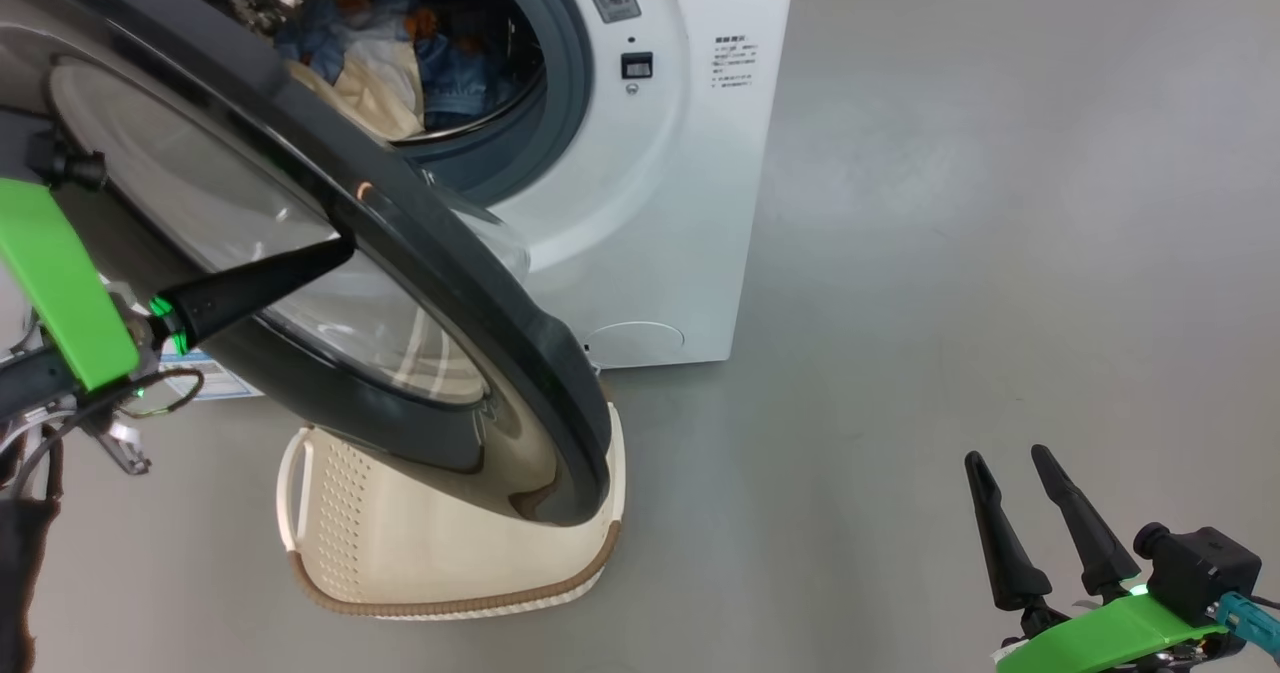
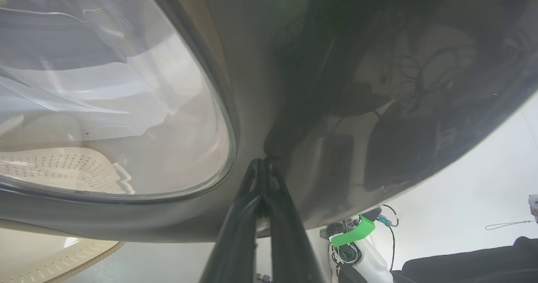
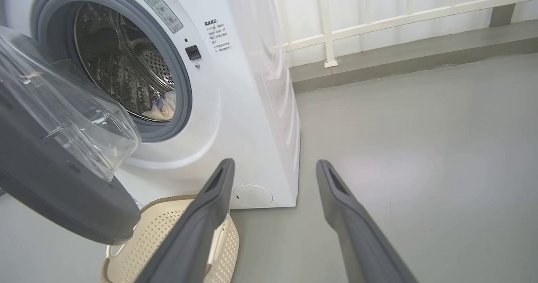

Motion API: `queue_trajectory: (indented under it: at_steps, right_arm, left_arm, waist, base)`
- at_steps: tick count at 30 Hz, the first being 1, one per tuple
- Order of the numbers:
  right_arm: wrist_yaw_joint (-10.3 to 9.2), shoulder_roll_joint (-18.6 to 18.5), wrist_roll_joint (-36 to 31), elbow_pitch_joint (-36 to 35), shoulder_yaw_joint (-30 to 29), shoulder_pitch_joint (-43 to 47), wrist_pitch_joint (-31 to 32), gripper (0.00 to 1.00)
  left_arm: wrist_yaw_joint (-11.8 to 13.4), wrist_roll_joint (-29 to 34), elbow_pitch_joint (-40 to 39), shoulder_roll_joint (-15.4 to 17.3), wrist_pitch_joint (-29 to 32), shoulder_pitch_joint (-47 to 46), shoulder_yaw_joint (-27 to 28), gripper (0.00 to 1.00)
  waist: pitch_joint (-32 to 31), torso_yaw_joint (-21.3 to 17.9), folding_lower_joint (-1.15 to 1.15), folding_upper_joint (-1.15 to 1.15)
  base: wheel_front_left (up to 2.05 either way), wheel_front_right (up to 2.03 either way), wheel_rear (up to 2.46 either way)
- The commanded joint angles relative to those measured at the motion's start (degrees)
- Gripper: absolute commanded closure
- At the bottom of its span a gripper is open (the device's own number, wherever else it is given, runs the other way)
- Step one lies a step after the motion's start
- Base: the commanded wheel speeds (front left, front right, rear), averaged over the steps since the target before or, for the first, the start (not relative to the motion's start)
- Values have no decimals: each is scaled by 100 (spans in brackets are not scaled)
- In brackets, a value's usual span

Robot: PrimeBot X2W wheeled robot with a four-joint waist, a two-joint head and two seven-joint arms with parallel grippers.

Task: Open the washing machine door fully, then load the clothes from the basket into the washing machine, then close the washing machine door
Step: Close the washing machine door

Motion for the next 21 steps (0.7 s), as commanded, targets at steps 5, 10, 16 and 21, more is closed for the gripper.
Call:
queue_trajectory:
  at_steps: [5, 10, 16, 21]
  right_arm:
    - [9, -68, -42, -125, 129, -14, -28, 0]
    - [9, -103, -33, -124, 114, 47, -28, 0]
    - [9, -154, -15, -113, 102, 119, -28, 0]
    - [9, -204, 3, -102, 91, 159, -28, 0]
  left_arm:
    - [-16, 112, -217, 342, -183, 192, 271, 100]
    - [-17, 236, -280, 422, -496, 716, 372, 88]
    - [-17, 412, -229, 522, -1028, 1380, 447, 12]
    - [-17, 534, -107, 589, -1563, 1810, 475, 0]
  waist:
    - [-101, 157, 0, 0]
    - [-181, 292, 0, 0]
    - [-263, 429, 0, 0]
    - [-291, 502, 0, 0]
  base:
    - [0, 0, 0]
    - [0, 0, 0]
    - [0, 0, 0]
    - [0, 0, 0]
